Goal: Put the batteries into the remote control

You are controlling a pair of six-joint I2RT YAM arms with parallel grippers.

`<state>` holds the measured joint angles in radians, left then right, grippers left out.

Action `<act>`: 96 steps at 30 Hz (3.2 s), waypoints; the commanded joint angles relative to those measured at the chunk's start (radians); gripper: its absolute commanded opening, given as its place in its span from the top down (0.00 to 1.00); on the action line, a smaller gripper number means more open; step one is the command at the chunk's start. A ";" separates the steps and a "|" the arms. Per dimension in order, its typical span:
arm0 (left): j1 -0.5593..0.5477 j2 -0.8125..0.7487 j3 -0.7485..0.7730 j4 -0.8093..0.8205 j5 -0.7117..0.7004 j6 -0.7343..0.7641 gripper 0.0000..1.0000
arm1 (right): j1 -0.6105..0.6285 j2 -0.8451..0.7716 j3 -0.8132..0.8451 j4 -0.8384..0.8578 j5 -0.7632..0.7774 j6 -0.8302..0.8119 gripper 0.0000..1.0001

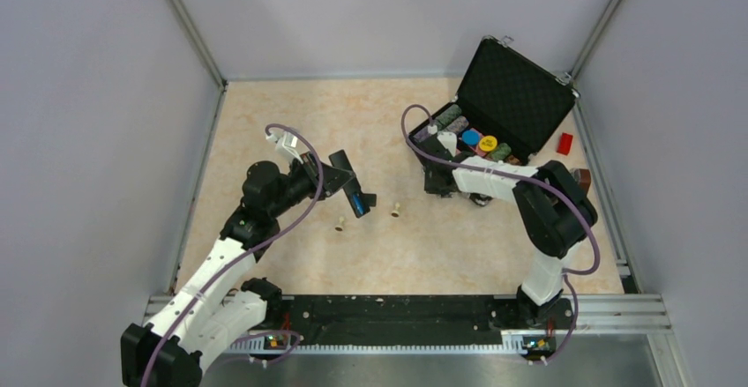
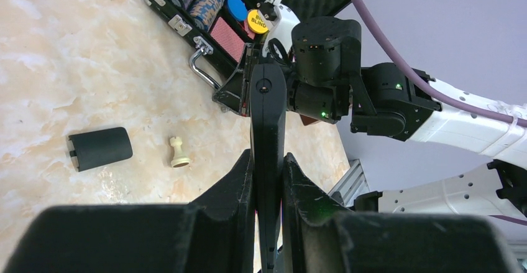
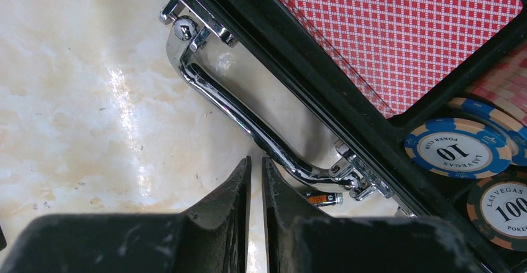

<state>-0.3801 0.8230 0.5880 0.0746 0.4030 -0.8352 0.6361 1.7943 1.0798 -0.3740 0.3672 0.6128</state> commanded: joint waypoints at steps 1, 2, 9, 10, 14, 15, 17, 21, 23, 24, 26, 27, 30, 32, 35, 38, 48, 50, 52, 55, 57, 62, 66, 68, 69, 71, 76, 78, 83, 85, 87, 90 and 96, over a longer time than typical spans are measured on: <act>0.005 -0.001 0.024 0.063 0.014 -0.004 1.00 | -0.024 0.000 -0.040 0.000 0.005 -0.009 0.89; 0.005 -0.002 0.021 0.067 0.015 -0.005 1.00 | -0.024 -0.001 -0.044 -0.003 0.005 -0.010 0.89; 0.005 -0.002 0.018 0.069 0.020 -0.009 1.00 | -0.029 -0.055 -0.073 -0.045 -0.003 0.011 0.89; 0.006 -0.002 0.019 0.068 0.020 -0.009 1.00 | -0.030 -0.069 -0.074 -0.054 -0.004 0.015 0.89; 0.005 -0.002 0.015 0.074 0.022 -0.009 1.00 | -0.030 -0.112 -0.078 -0.076 -0.018 0.028 0.89; 0.005 -0.001 0.014 0.078 0.021 -0.010 1.00 | -0.031 -0.119 -0.076 -0.082 -0.021 0.031 0.89; 0.005 -0.001 0.010 0.082 0.023 -0.014 1.00 | -0.032 -0.122 -0.065 -0.098 -0.029 0.036 0.89; 0.004 -0.005 0.005 0.084 0.025 -0.014 1.00 | -0.033 -0.127 -0.034 -0.141 -0.037 0.049 0.89; 0.006 -0.007 0.003 0.085 0.025 -0.014 1.00 | -0.033 -0.144 -0.031 -0.151 -0.044 0.062 0.89; 0.005 -0.008 0.000 0.085 0.025 -0.012 1.00 | -0.033 -0.153 -0.029 -0.156 -0.045 0.070 0.89; 0.004 -0.010 -0.001 0.082 0.025 -0.009 1.00 | -0.033 -0.167 -0.017 -0.176 -0.048 0.088 0.88; 0.006 -0.010 -0.001 0.082 0.024 -0.008 1.00 | -0.033 -0.174 -0.013 -0.187 -0.048 0.098 0.86; 0.006 -0.013 -0.003 0.082 0.025 -0.006 1.00 | -0.033 -0.192 -0.014 -0.210 -0.036 0.129 0.81; 0.007 -0.013 -0.004 0.083 0.025 -0.006 1.00 | -0.032 -0.196 -0.022 -0.216 -0.029 0.143 0.78; 0.007 -0.012 -0.005 0.085 0.026 -0.006 1.00 | -0.034 -0.183 -0.037 -0.218 -0.021 0.152 0.76; 0.006 -0.012 -0.005 0.085 0.027 -0.005 1.00 | -0.033 -0.159 -0.050 -0.218 -0.020 0.156 0.75; 0.008 -0.002 0.002 0.083 0.029 -0.004 1.00 | -0.035 -0.087 -0.055 -0.187 -0.028 0.158 0.76; 0.007 -0.001 0.004 0.082 0.029 -0.005 1.00 | -0.035 -0.084 -0.061 -0.181 -0.030 0.163 0.77; 0.009 0.000 0.004 0.082 0.029 -0.005 1.00 | -0.039 -0.087 -0.069 -0.177 -0.032 0.166 0.80; 0.008 0.006 0.005 0.083 0.033 -0.005 1.00 | -0.044 -0.090 -0.076 -0.171 -0.037 0.163 0.87; 0.008 0.012 0.005 0.083 0.036 -0.006 1.00 | -0.043 -0.098 -0.077 -0.166 -0.041 0.149 0.96; 0.007 0.040 0.006 0.109 0.068 -0.030 1.00 | -0.043 -0.170 -0.050 -0.154 -0.125 0.044 1.00; 0.007 0.140 0.029 0.156 0.163 -0.088 1.00 | -0.044 -0.274 0.001 -0.204 -0.260 -0.050 1.00; 0.007 0.222 0.046 0.199 0.253 -0.131 1.00 | -0.047 -0.328 0.031 -0.256 -0.315 -0.060 1.00; 0.009 0.267 0.049 0.254 0.314 -0.165 1.00 | -0.052 -0.343 0.057 -0.304 -0.346 -0.050 1.00; 0.004 0.367 0.055 0.382 0.445 -0.248 1.00 | -0.056 -0.374 0.075 -0.331 -0.444 -0.035 1.00; -0.015 0.569 0.044 0.715 0.510 -0.468 1.00 | -0.056 -0.459 0.090 -0.349 -0.615 0.008 1.00; -0.026 0.627 0.051 0.794 0.503 -0.511 1.00 | -0.055 -0.480 0.104 -0.357 -0.668 0.018 1.00; -0.063 0.783 0.091 0.954 0.485 -0.594 1.00 | -0.050 -0.497 0.154 -0.377 -0.762 0.021 1.00; -0.077 0.840 0.108 1.020 0.476 -0.630 1.00 | -0.045 -0.491 0.174 -0.396 -0.775 0.019 1.00; -0.085 0.887 0.123 1.068 0.465 -0.655 1.00 | -0.042 -0.484 0.188 -0.408 -0.785 0.019 1.00; -0.095 0.941 0.131 1.135 0.437 -0.689 1.00 | -0.037 -0.470 0.188 -0.432 -0.790 0.019 1.00; -0.100 0.977 0.134 1.146 0.415 -0.695 1.00 | -0.025 -0.454 0.178 -0.457 -0.800 0.024 1.00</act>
<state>-0.4767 1.7939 0.6884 1.0973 0.8375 -1.5063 0.5987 1.3327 1.2274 -0.8070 -0.4057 0.6300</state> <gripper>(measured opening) 0.197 0.023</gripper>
